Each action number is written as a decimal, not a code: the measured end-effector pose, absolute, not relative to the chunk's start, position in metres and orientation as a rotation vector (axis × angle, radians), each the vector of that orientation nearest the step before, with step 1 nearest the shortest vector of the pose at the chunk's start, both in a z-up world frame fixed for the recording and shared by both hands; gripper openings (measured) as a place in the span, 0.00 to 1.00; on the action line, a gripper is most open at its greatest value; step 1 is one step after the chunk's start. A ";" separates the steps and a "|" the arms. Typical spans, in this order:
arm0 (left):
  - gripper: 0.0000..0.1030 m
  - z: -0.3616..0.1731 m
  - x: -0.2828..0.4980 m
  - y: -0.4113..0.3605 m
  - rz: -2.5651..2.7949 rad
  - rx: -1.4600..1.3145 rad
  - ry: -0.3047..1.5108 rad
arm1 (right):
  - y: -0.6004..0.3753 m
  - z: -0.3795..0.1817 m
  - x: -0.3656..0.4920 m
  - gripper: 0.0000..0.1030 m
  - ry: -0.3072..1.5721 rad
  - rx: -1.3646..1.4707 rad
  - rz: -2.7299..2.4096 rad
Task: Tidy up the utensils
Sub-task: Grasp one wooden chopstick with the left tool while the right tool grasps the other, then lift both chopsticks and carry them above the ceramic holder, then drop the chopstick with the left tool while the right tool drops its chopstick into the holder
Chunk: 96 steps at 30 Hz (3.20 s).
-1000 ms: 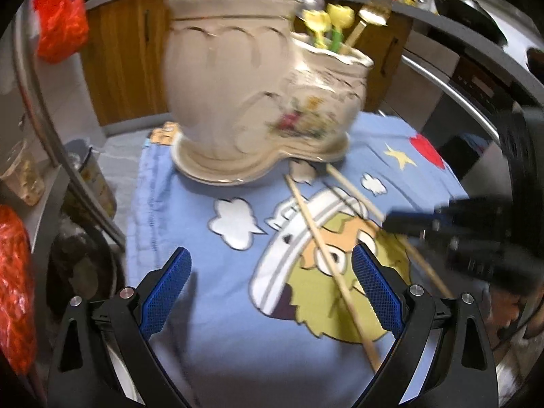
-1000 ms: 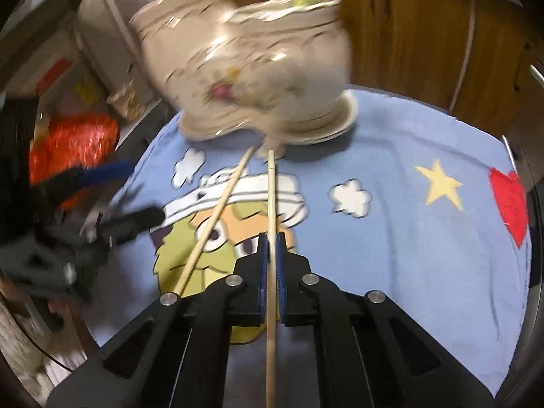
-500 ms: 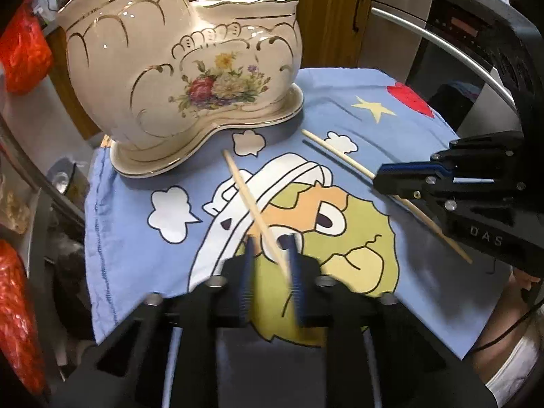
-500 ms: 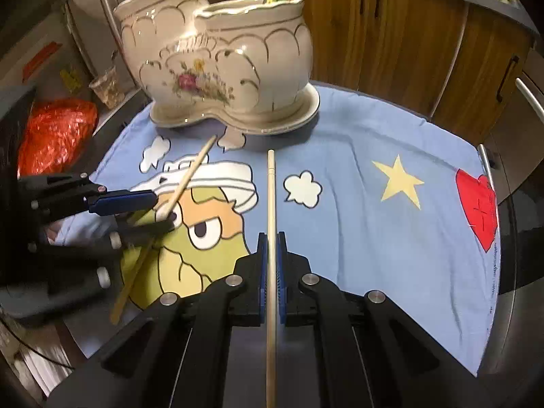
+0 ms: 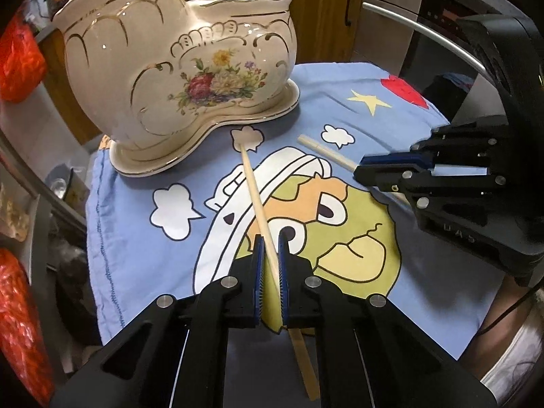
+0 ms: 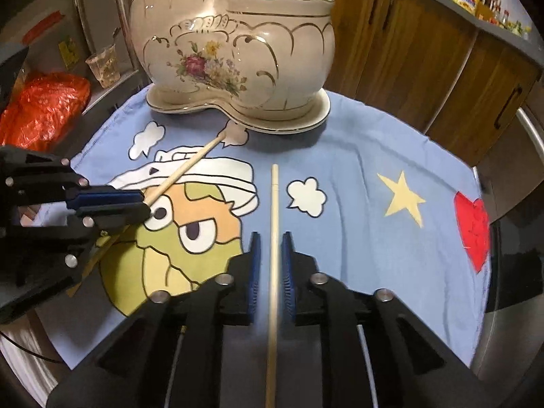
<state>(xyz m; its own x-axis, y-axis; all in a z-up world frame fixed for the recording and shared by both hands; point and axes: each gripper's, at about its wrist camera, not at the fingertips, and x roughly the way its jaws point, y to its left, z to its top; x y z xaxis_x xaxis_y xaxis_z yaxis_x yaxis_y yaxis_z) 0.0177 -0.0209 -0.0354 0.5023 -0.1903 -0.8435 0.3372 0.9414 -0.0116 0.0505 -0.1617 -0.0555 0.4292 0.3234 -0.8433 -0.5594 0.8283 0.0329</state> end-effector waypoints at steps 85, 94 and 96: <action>0.06 0.108 0.073 0.059 -0.138 -0.102 0.276 | -0.168 0.065 0.128 0.05 0.208 0.268 0.521; 0.06 0.103 0.042 0.057 -0.165 -0.064 0.361 | -0.172 0.064 0.102 0.05 0.292 0.230 0.611; 0.06 0.102 0.037 0.056 -0.170 -0.057 0.377 | -0.170 0.063 0.095 0.05 0.304 0.203 0.627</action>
<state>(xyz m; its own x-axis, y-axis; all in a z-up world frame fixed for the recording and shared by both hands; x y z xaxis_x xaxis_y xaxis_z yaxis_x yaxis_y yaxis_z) 0.0373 0.0562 0.1017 0.9158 -0.1757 -0.3611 0.1543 0.9842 -0.0873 0.0952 -0.1696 0.0626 0.7679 0.6027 -0.2169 -0.5438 0.7923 0.2765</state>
